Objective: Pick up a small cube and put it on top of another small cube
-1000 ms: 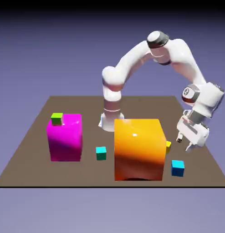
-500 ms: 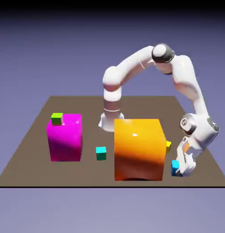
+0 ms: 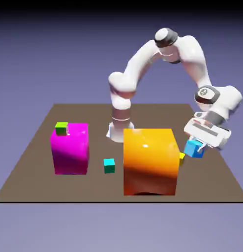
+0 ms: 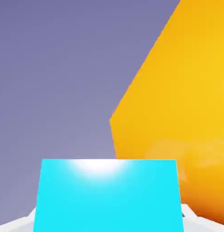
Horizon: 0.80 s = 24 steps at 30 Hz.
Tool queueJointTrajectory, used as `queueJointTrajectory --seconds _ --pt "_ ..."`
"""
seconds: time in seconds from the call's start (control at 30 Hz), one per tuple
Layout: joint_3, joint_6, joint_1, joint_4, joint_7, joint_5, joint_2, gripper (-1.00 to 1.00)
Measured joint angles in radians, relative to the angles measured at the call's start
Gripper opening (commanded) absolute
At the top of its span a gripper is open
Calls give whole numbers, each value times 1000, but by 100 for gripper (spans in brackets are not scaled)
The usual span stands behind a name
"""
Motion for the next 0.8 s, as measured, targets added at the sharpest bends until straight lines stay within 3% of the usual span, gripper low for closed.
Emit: queueJointTrajectory --seconds 0.33,0.7,0.8 --pt "-335 -263 -362 -57 87 58 110 -100" --pt "-488 -546 -761 -18 242 295 142 -100" --pt "-455 -465 -787 -100 257 325 147 -100"
